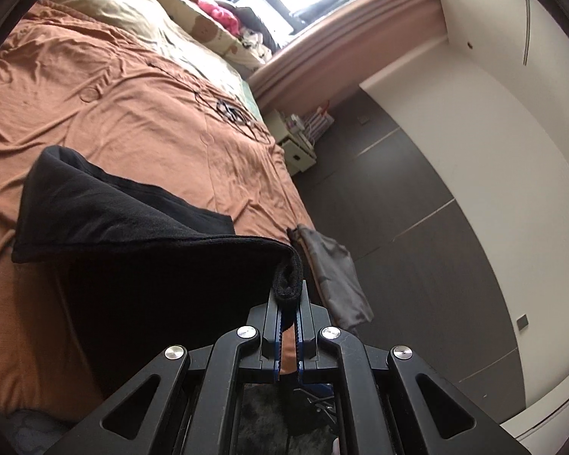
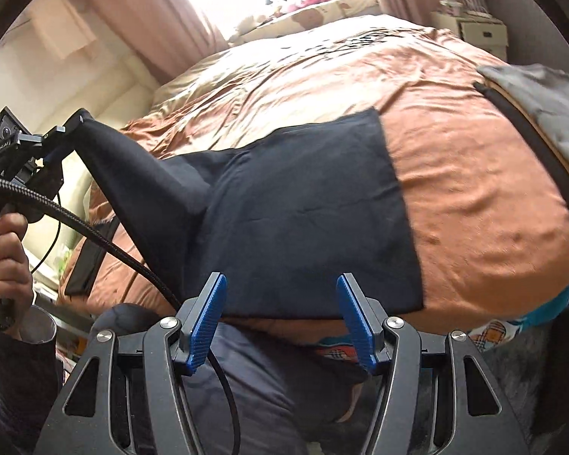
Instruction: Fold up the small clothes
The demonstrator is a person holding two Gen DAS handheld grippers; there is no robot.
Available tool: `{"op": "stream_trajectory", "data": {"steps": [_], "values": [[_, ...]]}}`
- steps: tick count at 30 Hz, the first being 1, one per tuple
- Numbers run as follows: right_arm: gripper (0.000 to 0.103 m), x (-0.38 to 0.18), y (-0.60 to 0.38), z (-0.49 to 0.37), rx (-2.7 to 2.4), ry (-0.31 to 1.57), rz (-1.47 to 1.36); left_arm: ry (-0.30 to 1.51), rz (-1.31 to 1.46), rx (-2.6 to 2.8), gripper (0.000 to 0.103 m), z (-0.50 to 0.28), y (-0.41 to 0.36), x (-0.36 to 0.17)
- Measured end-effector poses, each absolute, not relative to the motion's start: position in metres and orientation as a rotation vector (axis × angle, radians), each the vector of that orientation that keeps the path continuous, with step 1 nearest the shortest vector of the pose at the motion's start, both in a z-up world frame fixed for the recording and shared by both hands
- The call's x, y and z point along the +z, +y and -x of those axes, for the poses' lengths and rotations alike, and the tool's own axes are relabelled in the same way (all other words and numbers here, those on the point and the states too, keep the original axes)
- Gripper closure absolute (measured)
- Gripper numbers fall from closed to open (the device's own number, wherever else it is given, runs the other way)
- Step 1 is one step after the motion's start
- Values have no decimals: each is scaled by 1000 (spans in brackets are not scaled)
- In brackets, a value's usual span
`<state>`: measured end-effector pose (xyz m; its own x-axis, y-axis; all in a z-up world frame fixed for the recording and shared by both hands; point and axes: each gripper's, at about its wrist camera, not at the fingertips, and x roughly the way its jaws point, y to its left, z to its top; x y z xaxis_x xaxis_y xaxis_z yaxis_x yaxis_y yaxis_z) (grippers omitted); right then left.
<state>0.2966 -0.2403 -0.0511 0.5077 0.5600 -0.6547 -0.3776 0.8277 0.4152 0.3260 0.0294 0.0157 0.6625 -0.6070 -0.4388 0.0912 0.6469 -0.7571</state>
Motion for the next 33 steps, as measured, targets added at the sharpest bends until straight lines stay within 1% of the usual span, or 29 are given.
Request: {"op": "stream_trajectory", "data": {"steps": [9, 14, 15, 17, 19, 20, 22, 23, 24, 33], "values": [[44, -68, -278, -303, 516, 897, -300, 875, 709, -490, 98, -364, -32, -13], [44, -78, -290, -305, 489, 915, -331, 956, 678, -517, 98, -388, -67, -37], [44, -80, -291, -305, 487, 919, -334, 972, 669, -514, 97, -391, -72, -42], [44, -84, -291, -307, 487, 929, -341, 1019, 627, -509, 92, -400, -83, -52], [44, -87, -291, -310, 489, 937, -344, 1062, 603, -535, 79, -405, -90, -60], [44, -89, -291, -314, 492, 938, -347, 1076, 603, -543, 75, -406, -88, -64], [44, -90, -287, -319, 500, 944, -334, 1070, 593, -530, 57, -405, -80, -65], [44, -91, -283, -322, 508, 946, -323, 1057, 583, -508, 55, -403, -71, -63], [44, -91, -279, -325, 514, 948, -310, 1049, 578, -492, 53, -402, -64, -62], [44, -93, -232, -364, 535, 969, -123, 1092, 535, -321, 52, -392, 15, -74]]}}
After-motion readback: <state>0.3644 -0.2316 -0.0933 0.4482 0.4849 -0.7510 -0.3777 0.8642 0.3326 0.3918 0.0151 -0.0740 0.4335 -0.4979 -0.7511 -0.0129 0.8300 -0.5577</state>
